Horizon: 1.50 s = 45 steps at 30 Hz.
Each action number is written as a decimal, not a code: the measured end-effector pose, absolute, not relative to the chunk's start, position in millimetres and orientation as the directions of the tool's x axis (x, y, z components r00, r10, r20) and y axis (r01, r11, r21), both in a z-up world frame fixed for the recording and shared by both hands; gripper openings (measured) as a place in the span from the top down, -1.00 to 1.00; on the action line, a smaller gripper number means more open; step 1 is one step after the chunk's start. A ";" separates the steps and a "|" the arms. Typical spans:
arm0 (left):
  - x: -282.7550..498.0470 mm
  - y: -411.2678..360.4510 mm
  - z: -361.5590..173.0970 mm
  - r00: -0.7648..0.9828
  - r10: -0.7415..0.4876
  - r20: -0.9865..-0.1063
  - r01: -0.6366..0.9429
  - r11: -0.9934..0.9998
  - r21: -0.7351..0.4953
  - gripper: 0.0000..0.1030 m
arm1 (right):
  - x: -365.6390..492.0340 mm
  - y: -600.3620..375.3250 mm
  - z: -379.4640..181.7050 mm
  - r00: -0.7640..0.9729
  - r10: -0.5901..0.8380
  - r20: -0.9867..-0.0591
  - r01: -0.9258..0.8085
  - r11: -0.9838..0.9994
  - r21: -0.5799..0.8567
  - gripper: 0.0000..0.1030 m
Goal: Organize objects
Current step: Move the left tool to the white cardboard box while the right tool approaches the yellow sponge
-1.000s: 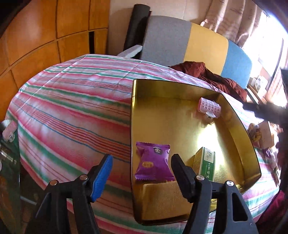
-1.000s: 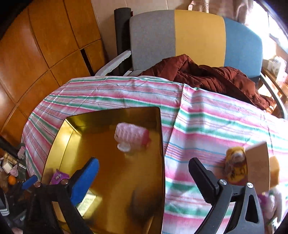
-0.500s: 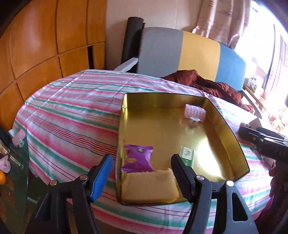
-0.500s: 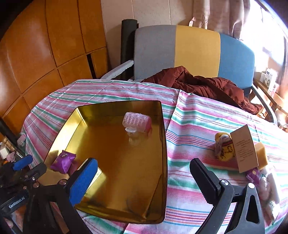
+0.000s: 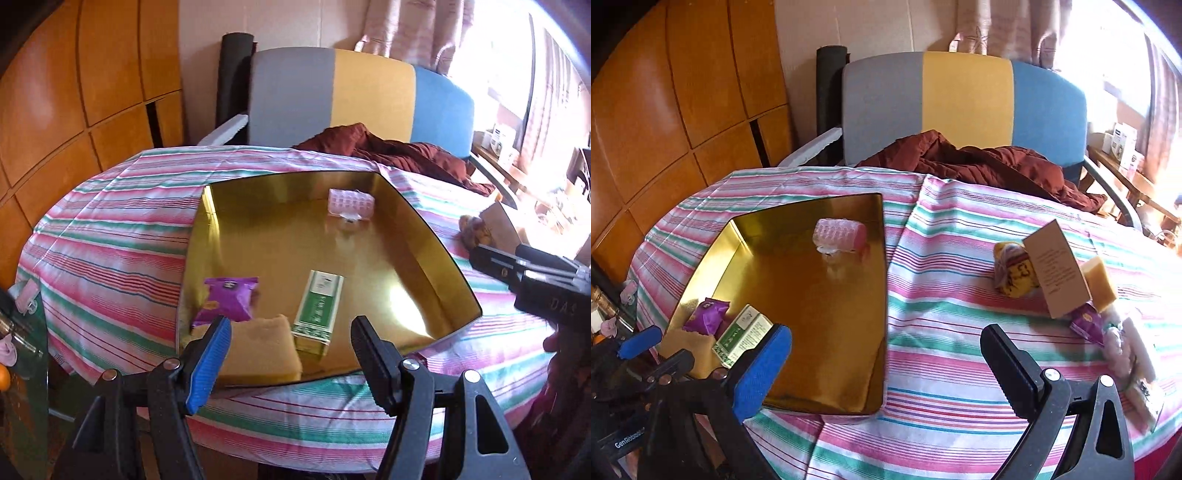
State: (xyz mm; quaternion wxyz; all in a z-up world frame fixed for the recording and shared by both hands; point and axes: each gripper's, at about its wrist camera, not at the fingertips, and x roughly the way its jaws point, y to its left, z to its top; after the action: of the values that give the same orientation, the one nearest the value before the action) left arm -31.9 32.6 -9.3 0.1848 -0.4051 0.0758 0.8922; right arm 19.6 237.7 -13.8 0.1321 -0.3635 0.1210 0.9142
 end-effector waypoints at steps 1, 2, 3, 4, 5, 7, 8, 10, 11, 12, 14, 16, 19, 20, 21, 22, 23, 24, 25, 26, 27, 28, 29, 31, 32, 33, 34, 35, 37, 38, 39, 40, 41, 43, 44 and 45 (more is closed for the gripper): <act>-30.8 35.0 -9.5 -0.600 0.272 -0.752 -0.398 -0.917 -0.014 -0.32 | 22.1 241.6 -14.2 -0.699 0.160 -0.697 -0.339 -0.932 0.126 -0.99; -29.2 38.0 -9.6 -0.598 0.275 -0.753 -0.405 -0.914 -0.012 -0.32 | 24.6 245.9 -14.3 -0.698 0.167 -0.697 -0.350 -0.928 0.127 -0.99; -28.7 40.2 -9.9 -0.595 0.278 -0.754 -0.412 -0.911 -0.010 -0.32 | 27.2 250.5 -15.1 -0.695 0.175 -0.697 -0.362 -0.923 0.128 -0.99; -27.5 43.2 -10.3 -0.591 0.281 -0.756 -0.421 -0.907 -0.008 -0.32 | 29.8 255.2 -16.2 -0.691 0.182 -0.700 -0.374 -0.918 0.129 -0.99; -26.6 45.8 -10.6 -0.587 0.285 -0.757 -0.429 -0.903 -0.007 -0.32 | 33.0 259.8 -18.0 -0.685 0.189 -0.703 -0.385 -0.914 0.129 -0.99; -24.7 51.0 -11.4 -0.580 0.295 -0.759 -0.448 -0.894 -0.005 -0.32 | 38.9 270.0 -22.1 -0.671 0.206 -0.712 -0.410 -0.904 0.125 -0.99; -23.8 53.6 -12.4 -0.575 0.299 -0.761 -0.456 -0.890 -0.005 -0.32 | 42.1 275.8 -24.2 -0.665 0.213 -0.716 -0.424 -0.897 0.127 -0.99; -23.3 58.3 -14.6 -0.562 0.308 -0.768 -0.471 -0.882 -0.009 -0.32 | 49.6 289.1 -28.6 -0.650 0.221 -0.727 -0.453 -0.880 0.139 -0.99; -22.9 60.7 -15.4 -0.555 0.313 -0.771 -0.480 -0.877 -0.010 -0.32 | 52.7 296.0 -30.2 -0.642 0.228 -0.732 -0.468 -0.873 0.139 -0.99; -22.1 63.7 -16.2 -0.550 0.317 -0.773 -0.490 -0.872 -0.009 -0.32 | 56.2 303.3 -31.0 -0.634 0.237 -0.736 -0.484 -0.864 0.138 -0.99; -20.9 69.4 -16.9 -0.543 0.322 -0.776 -0.505 -0.863 -0.005 -0.32 | 64.8 318.6 -31.4 -0.626 0.255 -0.737 -0.514 -0.846 0.144 -0.99; -19.5 76.0 -17.4 -0.534 0.333 -0.777 -0.523 -0.852 -0.005 -0.32 | 73.3 333.1 -30.5 -0.618 0.274 -0.737 -0.540 -0.829 0.145 -0.99; -18.0 85.7 -16.4 -0.521 0.351 -0.778 -0.549 -0.836 -0.010 -0.32 | 85.4 357.1 -28.8 -0.597 0.301 -0.744 -0.581 -0.802 0.141 -0.99; -17.8 87.9 -16.2 -0.516 0.358 -0.778 -0.555 -0.831 -0.014 -0.32 | 89.5 365.7 -28.0 -0.591 0.310 -0.744 -0.594 -0.792 0.141 -0.99; -17.9 91.1 -15.9 -0.512 0.362 -0.779 -0.561 -0.828 -0.016 -0.33 | 93.2 373.2 -26.6 -0.585 0.323 -0.744 -0.606 -0.783 0.137 -0.99; -18.1 94.7 -15.7 -0.506 0.366 -0.781 -0.567 -0.823 -0.019 -0.32 | 96.7 381.2 -25.0 -0.577 0.339 -0.743 -0.619 -0.775 0.128 -0.99; -18.5 98.0 -15.5 -0.499 0.371 -0.783 -0.573 -0.819 -0.023 -0.32 | 100.5 389.1 -23.3 -0.568 0.354 -0.743 -0.633 -0.765 0.119 -0.99; -18.8 101.8 -14.8 -0.490 0.379 -0.785 -0.581 -0.813 -0.030 -0.32 | 103.5 397.5 -21.3 -0.562 0.366 -0.742 -0.645 -0.756 0.115 -0.99; -19.5 105.9 -14.0 -0.478 0.389 -0.787 -0.592 -0.805 -0.039 -0.32 | 106.9 406.3 -18.6 -0.559 0.378 -0.738 -0.655 -0.747 0.114 -0.99; -19.4 110.4 -12.4 -0.467 0.401 -0.788 -0.602 -0.797 -0.048 -0.32 | 110.4 416.1 -15.6 -0.554 0.396 -0.732 -0.669 -0.735 0.109 -0.99; -19.3 116.6 -9.9 -0.458 0.415 -0.786 -0.616 -0.786 -0.057 -0.32 | 113.4 424.8 -12.5 -0.550 0.417 -0.724 -0.683 -0.724 0.102 -0.99; -18.7 122.2 -7.5 -0.452 0.429 -0.782 -0.626 -0.777 -0.064 -0.32 | 116.2 433.3 -9.3 -0.548 0.438 -0.713 -0.695 -0.712 0.097 -0.99; -18.2 128.0 -5.1 -0.442 0.445 -0.779 -0.637 -0.767 -0.076 -0.32 | 119.5 442.0 -5.5 -0.548 0.457 -0.701 -0.707 -0.700 0.096 -0.99; -19.2 144.0 0.2 -0.413 0.481 -0.773 -0.660 -0.743 -0.110 -0.33 | 125.3 458.9 -1.9 -0.542 0.491 -0.682 -0.734 -0.672 0.100 -0.99; -19.1 151.6 2.3 -0.404 0.492 -0.771 -0.668 -0.735 -0.119 -0.32 | 128.3 466.7 -2.4 -0.536 0.507 -0.675 -0.749 -0.654 0.105 -0.99; -19.2 162.0 4.4 -0.388 0.509 -0.769 -0.679 -0.721 -0.135 -0.32 | 132.0 472.7 -4.6 -0.533 0.518 -0.668 -0.762 -0.637 0.114 -0.99; -20.0 170.4 6.0 -0.370 0.524 -0.767 -0.689 -0.709 -0.152 -0.32 | 135.8 477.7 -8.1 -0.530 0.524 -0.667 -0.774 -0.620 0.128 -0.99; -21.3 178.5 7.2 -0.353 0.538 -0.765 -0.696 -0.698 -0.170 -0.33 | 139.0 483.2 -13.2 -0.524 0.514 -0.680 -0.785 -0.601 0.151 -0.99; -24.5 197.8 7.7 -0.317 0.561 -0.765 -0.707 -0.677 -0.203 -0.33 | 143.8 492.9 -20.2 -0.534 0.466 -0.705 -0.790 -0.573 0.219 -0.99; -26.3 206.8 7.0 -0.300 0.570 -0.765 -0.713 -0.667 -0.217 -0.33 | 146.2 496.0 -21.5 -0.547 0.451 -0.705 -0.787 -0.564 0.250 -0.99; -27.1 217.8 6.3 -0.278 0.579 -0.766 -0.718 -0.656 -0.235 -0.34 | 148.0 498.1 -22.4 -0.552 0.445 -0.705 -0.787 -0.558 0.263 -0.99; -28.6 227.7 4.6 -0.261 0.587 -0.766 -0.721 -0.646 -0.250 -0.35 | 148.6 499.8 -23.9 -0.552 0.441 -0.708 -0.788 -0.554 0.269 -0.99; -29.8 236.1 3.0 -0.250 0.591 -0.767 -0.723 -0.641 -0.259 -0.41 | 149.1 501.2 -25.8 -0.554 0.431 -0.713 -0.787 -0.550 0.280 -0.99; -35.9 255.1 -2.0 -0.201 0.607 -0.769 -0.717 -0.626 -0.307 -0.45 | 148.7 503.7 -30.4 -0.563 0.403 -0.721 -0.782 -0.543 0.306 -0.99; -38.5 263.4 -5.0 -0.175 0.617 -0.767 -0.712 -0.617 -0.335 -0.49 | 148.1 504.0 -32.1 -0.565 0.395 -0.725 -0.780 -0.543 0.312 -0.99; -41.5 272.2 -8.2 -0.155 0.622 -0.768 -0.704 -0.614 -0.356 -0.55 | 147.8 504.1 -32.7 -0.565 0.392 -0.726 -0.779 -0.544 0.313 -0.99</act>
State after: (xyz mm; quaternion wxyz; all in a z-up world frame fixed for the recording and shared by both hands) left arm -41.5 272.2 -8.2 0.4370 -0.4812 0.0427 0.7587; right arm 147.8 504.1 -32.7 0.3547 -0.3025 0.3195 0.8250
